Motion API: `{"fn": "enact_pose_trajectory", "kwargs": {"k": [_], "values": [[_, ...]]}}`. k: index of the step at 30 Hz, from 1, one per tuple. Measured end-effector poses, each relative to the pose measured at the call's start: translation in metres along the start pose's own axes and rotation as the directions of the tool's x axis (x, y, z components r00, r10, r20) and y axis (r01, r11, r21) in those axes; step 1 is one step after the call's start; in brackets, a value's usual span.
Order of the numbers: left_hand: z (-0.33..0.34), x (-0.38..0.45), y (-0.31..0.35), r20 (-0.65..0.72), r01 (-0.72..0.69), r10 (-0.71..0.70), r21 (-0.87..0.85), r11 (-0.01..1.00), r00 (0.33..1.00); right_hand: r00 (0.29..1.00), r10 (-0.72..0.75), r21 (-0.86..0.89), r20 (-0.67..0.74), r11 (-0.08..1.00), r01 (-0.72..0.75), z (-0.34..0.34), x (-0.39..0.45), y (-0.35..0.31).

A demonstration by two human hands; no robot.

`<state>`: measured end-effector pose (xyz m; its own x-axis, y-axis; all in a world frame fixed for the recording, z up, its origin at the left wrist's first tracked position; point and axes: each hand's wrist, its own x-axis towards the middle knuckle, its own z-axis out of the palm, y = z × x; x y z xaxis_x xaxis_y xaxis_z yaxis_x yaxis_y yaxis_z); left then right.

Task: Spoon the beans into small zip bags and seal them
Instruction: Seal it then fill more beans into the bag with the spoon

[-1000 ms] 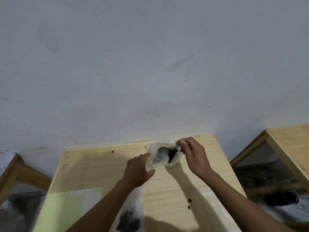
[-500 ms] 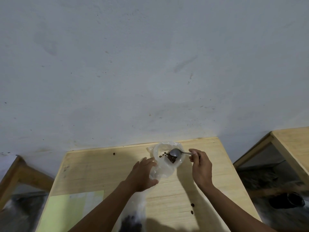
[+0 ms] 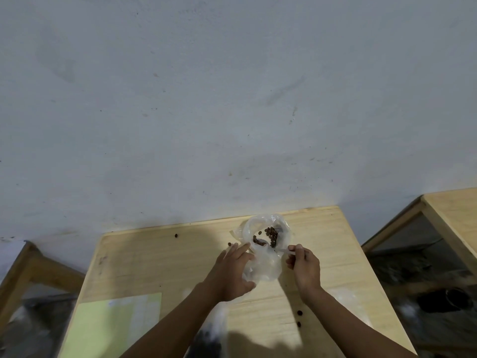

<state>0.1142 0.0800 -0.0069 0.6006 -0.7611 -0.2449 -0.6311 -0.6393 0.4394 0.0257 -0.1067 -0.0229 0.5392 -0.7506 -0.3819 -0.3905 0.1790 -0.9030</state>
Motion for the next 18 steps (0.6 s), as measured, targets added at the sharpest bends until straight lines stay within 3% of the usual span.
{"fn": "enact_pose_trajectory", "kwargs": {"k": [5,11,18], "values": [[-0.002,-0.003,0.001,0.002,-0.005,0.005,0.01,1.0,1.0,0.996,0.087,0.057,-0.019,0.995,-0.085,-0.002,0.006,-0.009],[-0.013,-0.012,0.001,-0.013,0.055,-0.055,0.022,0.998,0.998,0.996,-0.011,0.093,-0.084,0.996,0.019,-0.015,0.009,-0.03],[-0.031,-0.014,-0.002,-0.136,0.107,-0.102,0.031,0.994,0.985,0.987,-0.148,0.131,-0.059,0.979,0.154,-0.033,0.005,-0.08]]}}
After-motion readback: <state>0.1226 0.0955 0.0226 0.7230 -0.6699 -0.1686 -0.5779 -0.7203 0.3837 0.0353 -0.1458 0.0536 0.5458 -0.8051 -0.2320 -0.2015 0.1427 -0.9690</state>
